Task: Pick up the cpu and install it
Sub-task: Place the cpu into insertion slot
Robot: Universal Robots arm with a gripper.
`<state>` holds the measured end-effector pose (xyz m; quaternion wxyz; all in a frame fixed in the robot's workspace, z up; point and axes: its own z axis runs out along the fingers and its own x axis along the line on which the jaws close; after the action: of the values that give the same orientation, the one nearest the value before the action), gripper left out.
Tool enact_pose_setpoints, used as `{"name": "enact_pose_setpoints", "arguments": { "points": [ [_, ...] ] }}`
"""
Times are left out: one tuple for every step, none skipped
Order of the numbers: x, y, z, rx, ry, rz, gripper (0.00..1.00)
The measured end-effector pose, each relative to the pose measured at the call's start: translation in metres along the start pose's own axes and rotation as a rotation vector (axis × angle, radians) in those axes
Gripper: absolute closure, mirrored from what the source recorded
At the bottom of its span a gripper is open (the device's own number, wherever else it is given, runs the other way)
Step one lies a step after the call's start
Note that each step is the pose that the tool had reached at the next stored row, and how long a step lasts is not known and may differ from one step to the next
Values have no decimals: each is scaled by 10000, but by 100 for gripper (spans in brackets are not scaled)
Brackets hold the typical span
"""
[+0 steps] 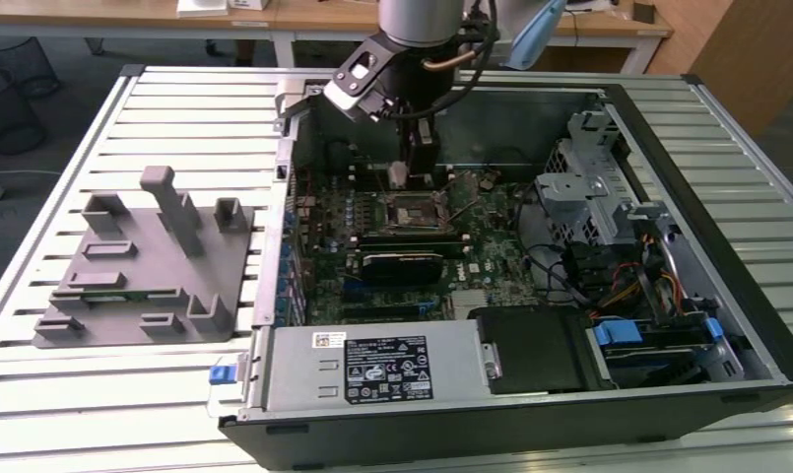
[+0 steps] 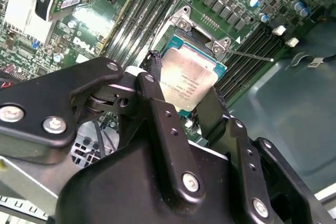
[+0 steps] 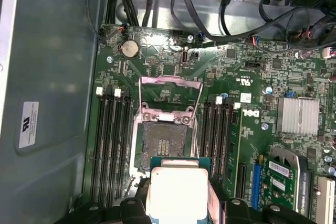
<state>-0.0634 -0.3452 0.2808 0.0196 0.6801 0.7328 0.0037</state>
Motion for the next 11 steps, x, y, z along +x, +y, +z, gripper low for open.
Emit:
{"name": "enact_pose_setpoints", "arguments": {
  "points": [
    [0,1,12,0,0,2,48],
    [1,3,24,0,0,3,48],
    [1,4,35,0,0,4,48],
    [1,4,44,0,0,5,48],
    [1,6,51,0,0,6,48],
    [1,6,56,0,-1,6,48],
    [2,7,61,0,0,7,48],
    [2,6,66,0,0,7,48],
    [2,6,72,0,0,7,48],
    [3,6,78,0,0,7,48],
    [3,6,83,0,0,7,48]
  ]
}}
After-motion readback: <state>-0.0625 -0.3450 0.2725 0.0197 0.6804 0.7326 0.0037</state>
